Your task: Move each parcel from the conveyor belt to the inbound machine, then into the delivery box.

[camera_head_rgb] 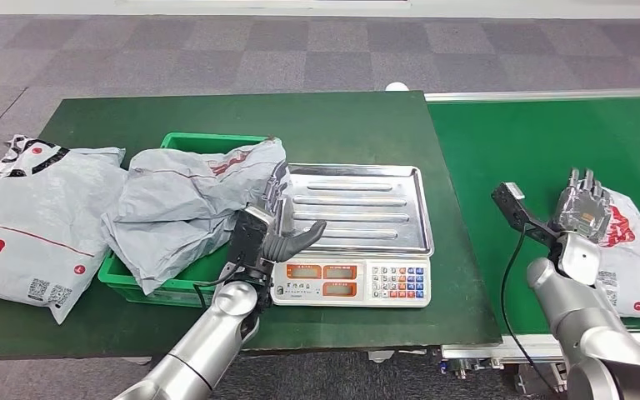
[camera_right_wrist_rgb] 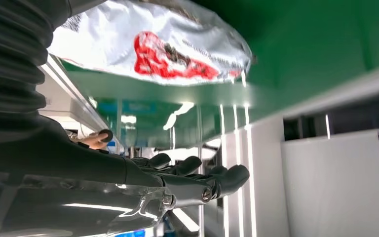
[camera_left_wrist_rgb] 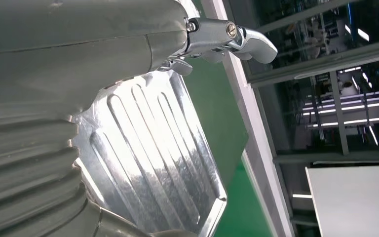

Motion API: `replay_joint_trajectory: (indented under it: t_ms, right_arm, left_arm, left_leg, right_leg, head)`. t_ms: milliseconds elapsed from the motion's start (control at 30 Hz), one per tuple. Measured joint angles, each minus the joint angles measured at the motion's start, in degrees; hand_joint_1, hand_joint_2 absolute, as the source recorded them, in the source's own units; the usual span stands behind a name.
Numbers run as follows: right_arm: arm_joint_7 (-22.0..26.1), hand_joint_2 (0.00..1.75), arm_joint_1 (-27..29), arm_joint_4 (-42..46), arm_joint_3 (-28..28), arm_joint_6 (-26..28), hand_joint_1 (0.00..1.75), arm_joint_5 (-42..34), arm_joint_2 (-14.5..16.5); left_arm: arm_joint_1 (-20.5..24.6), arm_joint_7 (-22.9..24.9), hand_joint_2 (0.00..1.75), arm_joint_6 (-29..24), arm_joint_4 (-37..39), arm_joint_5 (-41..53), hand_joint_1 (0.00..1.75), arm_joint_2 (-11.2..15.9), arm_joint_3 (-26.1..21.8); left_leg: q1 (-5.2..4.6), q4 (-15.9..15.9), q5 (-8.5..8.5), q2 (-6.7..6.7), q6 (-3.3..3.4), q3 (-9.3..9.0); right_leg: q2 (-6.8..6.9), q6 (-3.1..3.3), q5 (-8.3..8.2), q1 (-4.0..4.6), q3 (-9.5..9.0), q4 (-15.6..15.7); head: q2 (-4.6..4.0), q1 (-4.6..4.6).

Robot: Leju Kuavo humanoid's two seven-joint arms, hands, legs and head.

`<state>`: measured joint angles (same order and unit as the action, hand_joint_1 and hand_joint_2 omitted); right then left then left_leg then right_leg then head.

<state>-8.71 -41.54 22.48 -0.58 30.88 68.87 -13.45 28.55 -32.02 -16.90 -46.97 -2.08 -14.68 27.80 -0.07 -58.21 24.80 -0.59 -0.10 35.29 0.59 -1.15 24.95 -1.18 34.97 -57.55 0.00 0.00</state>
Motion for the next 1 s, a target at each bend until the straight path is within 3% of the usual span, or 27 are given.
replay_joint_trajectory:
  t_ms: [133, 300, 633, 1000]
  right_arm:
    - [-1.1, 1.75, 0.1, -0.8, -0.1, -7.0, 0.0, -1.4, 0.2]
    - [-3.3, 1.75, 0.3, -1.5, -0.1, -10.1, 0.0, -1.5, 0.4]
    - [-5.7, 1.75, 0.8, -1.8, -0.1, -12.4, 0.0, 0.7, 0.3]
    - [-11.9, 1.75, 2.9, -1.8, -1.5, -13.3, 0.0, 7.0, -0.4]
  left_arm:
    - [-0.8, 0.3, 1.75, -0.3, -1.3, 0.6, 0.0, 0.6, -0.5]
    - [-2.1, 1.3, 1.75, -1.2, -3.4, 2.1, 0.0, 1.0, -1.5]
    - [-4.8, 2.0, 1.75, -2.0, -6.9, 3.8, 0.0, 1.7, -3.8]
    - [-8.2, 2.6, 1.75, -2.1, -10.4, 6.0, 0.0, 1.9, -7.3]
  left_leg:
    - [-0.01, 0.0, 0.0, -0.01, 0.0, 0.0]
    - [0.0, 0.0, 0.0, 0.0, 0.0, 0.0]
    - [0.0, 0.0, 0.0, 0.01, 0.0, -0.01]
    - [0.0, 0.0, 0.01, 0.03, 0.0, -0.01]
  right_leg:
    - [0.02, 0.0, 0.0, -0.01, 0.01, 0.0]
    - [0.0, 0.0, 0.0, 0.0, 0.01, 0.0]
    - [0.0, 0.0, 0.0, 0.0, 0.02, 0.0]
    - [-0.03, 0.0, 0.01, 0.0, 0.02, 0.0]
  head:
    - [0.0, 0.0]
    - [0.0, 0.0]
    - [0.0, 0.0]
    - [0.0, 0.0]
